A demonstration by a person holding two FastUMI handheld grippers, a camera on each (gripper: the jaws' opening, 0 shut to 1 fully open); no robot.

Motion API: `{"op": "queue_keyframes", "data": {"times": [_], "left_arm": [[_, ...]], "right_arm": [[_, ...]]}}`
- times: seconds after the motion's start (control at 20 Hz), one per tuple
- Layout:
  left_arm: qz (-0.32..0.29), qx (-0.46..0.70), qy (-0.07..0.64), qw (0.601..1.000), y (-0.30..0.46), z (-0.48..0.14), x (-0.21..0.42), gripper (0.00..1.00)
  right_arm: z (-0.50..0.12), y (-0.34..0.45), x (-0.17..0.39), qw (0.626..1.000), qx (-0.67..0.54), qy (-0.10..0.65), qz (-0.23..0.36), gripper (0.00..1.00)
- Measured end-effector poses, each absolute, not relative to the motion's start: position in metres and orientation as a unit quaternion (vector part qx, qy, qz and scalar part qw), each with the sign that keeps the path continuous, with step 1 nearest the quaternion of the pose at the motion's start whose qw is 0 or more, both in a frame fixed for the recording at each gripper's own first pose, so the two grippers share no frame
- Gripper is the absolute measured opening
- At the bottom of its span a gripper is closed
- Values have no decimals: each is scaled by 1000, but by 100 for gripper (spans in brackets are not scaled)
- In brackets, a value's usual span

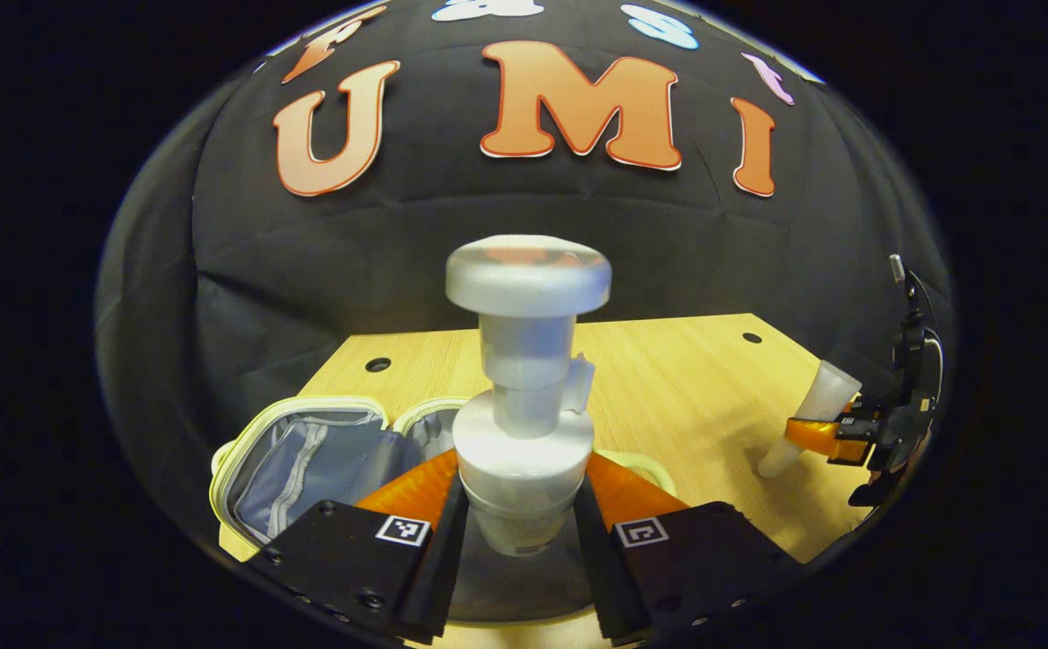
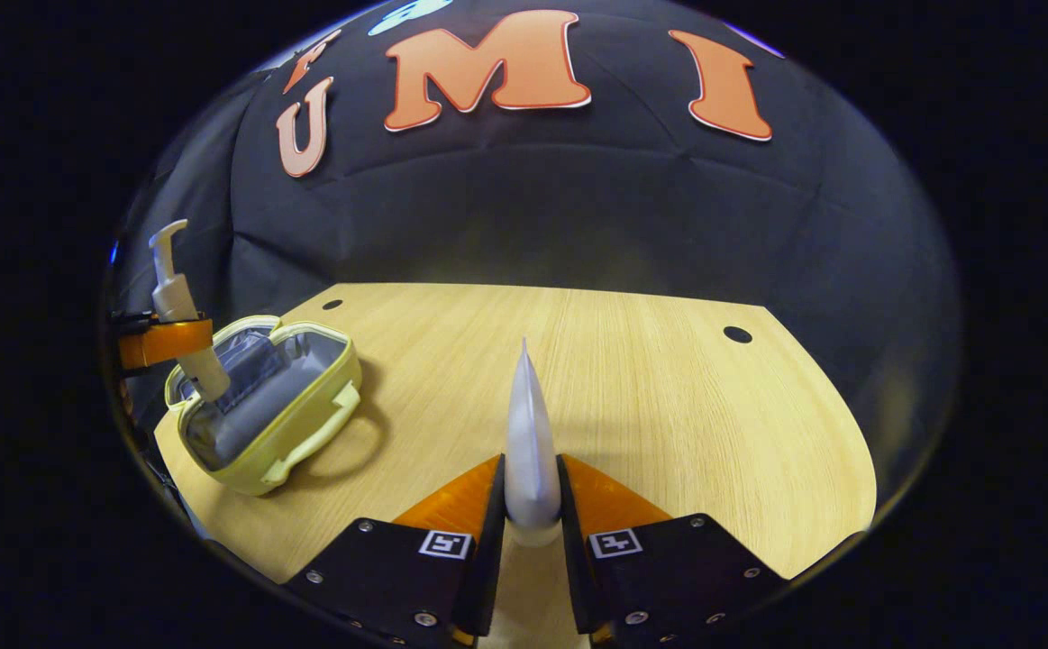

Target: First open the suitcase, pack the skin care products into it, and then close the suitcase.

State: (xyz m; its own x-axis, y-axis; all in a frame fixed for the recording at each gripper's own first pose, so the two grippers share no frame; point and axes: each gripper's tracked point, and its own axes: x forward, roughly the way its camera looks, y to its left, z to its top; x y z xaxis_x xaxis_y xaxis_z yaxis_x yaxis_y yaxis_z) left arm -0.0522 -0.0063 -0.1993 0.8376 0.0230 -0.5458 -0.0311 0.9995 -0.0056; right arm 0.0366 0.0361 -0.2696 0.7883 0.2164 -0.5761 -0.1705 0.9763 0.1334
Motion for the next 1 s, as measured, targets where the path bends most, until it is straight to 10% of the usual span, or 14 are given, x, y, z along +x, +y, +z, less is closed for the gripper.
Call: {"op": "queue_keyframes", "data": {"times": [1.0], "left_arm": [[-20, -44, 548, 835, 58, -315, -96, 60]], "right_arm": [[-151, 190, 33, 935, 94, 282, 192, 33]]}}
